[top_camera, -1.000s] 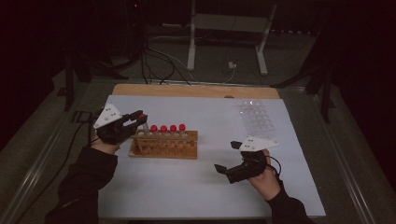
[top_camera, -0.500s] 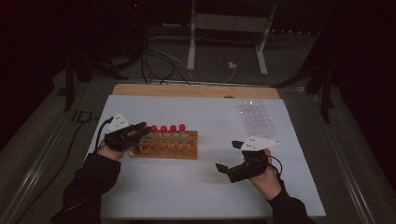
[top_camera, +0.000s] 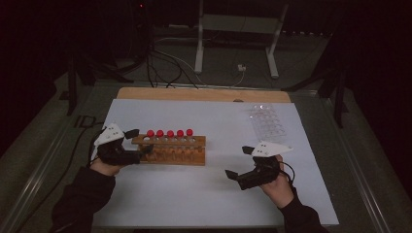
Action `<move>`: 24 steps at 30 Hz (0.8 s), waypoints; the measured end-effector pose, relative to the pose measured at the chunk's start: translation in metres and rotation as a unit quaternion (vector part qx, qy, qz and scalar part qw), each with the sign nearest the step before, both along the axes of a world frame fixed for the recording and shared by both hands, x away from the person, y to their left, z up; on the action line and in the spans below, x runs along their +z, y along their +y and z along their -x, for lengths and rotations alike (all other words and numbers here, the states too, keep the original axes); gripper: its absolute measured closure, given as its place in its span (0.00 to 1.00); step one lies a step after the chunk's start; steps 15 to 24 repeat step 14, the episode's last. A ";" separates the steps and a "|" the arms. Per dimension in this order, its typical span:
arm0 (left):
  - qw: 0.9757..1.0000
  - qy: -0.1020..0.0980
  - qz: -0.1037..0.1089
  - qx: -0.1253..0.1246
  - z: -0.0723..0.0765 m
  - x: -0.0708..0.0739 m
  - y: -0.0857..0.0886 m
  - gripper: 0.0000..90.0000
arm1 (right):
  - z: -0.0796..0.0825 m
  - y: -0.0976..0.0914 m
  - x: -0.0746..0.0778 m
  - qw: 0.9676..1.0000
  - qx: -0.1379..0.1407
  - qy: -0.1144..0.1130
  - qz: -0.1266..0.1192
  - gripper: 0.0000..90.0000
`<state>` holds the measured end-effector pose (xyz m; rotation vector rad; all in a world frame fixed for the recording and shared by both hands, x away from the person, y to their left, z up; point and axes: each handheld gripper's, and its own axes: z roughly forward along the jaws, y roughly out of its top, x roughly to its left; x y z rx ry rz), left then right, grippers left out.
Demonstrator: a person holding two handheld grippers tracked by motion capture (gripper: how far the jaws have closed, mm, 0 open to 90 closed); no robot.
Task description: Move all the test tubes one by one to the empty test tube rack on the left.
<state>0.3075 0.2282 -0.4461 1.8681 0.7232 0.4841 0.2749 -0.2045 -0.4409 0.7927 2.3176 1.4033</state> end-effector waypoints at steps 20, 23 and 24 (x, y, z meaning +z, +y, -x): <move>0.997 0.042 -0.009 -0.069 0.036 -0.054 -0.017 0.02 | 0.000 0.000 -0.004 1.000 -0.002 -0.005 -0.004 0.00; 0.997 0.042 -0.009 -0.069 0.036 -0.054 -0.017 0.02 | 0.000 0.000 -0.004 1.000 -0.002 -0.005 -0.004 0.00; 0.997 0.042 -0.009 -0.069 0.036 -0.054 -0.017 0.02 | 0.000 0.000 -0.004 1.000 -0.002 -0.005 -0.004 0.00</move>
